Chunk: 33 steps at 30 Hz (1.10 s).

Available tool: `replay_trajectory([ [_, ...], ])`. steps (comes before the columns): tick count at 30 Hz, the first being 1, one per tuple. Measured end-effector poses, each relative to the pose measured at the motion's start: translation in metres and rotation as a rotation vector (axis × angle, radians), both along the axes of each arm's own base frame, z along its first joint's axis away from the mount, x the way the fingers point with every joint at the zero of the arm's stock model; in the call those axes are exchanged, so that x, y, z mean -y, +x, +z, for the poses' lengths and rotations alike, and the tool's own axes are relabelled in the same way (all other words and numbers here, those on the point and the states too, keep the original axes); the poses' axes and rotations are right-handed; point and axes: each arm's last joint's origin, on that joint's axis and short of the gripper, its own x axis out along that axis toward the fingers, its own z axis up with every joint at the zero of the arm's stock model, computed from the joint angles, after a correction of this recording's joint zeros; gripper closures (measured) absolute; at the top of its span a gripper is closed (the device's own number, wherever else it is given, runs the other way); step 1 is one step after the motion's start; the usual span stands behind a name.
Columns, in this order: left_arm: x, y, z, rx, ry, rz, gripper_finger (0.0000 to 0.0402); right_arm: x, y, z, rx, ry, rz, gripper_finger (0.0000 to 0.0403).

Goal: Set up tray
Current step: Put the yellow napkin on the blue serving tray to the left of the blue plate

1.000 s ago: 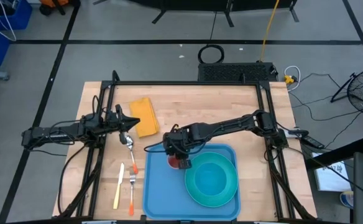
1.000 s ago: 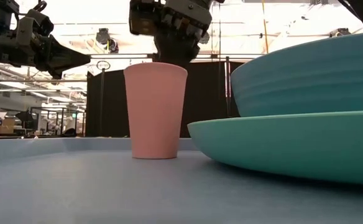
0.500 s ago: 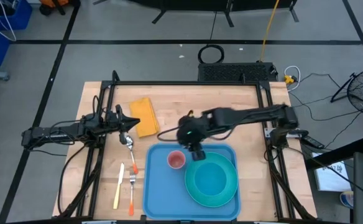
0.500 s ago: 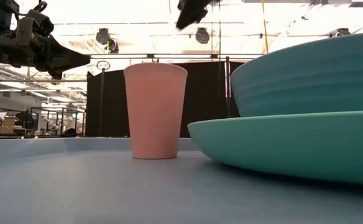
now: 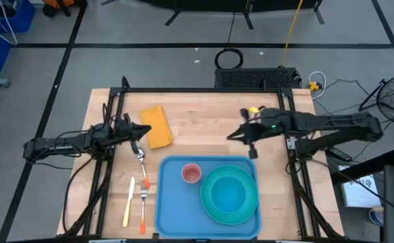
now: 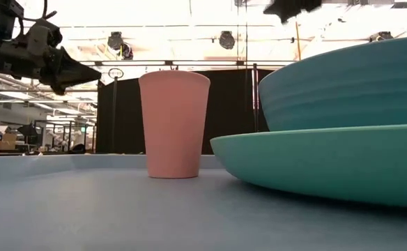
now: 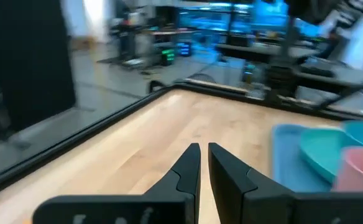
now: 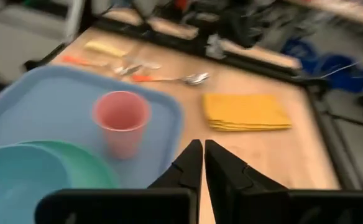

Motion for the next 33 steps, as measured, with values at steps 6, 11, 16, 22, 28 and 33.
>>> replay_trajectory([
  [6, -0.012, -0.003, -0.004, -0.066, -0.176, 0.305, 0.0395, 0.028, -0.038, -0.058, 0.144, 0.039, -0.174, 0.04],
  [11, -0.023, 0.004, -0.002, -0.149, -0.264, 0.44, 0.0393, 0.041, -0.053, -0.091, 0.135, 0.063, -0.274, 0.0402],
  [16, -0.041, 0.023, 0.005, -0.378, -0.345, 0.422, 0.0396, 0.048, -0.059, -0.104, 0.099, 0.067, -0.325, 0.0402],
  [22, -0.079, 0.056, 0.023, -0.756, -0.367, 0.371, 0.0358, 0.049, -0.059, -0.105, 0.095, 0.068, -0.291, 0.0402],
  [28, -0.125, 0.087, 0.036, -1.054, -0.396, 0.309, 0.0276, 0.046, -0.059, -0.105, 0.097, 0.078, -0.193, 0.0402],
  [33, -0.162, 0.096, 0.032, -1.266, -0.608, 0.279, 0.0185, 0.045, -0.059, -0.105, 0.094, 0.075, -0.165, 0.0402],
])
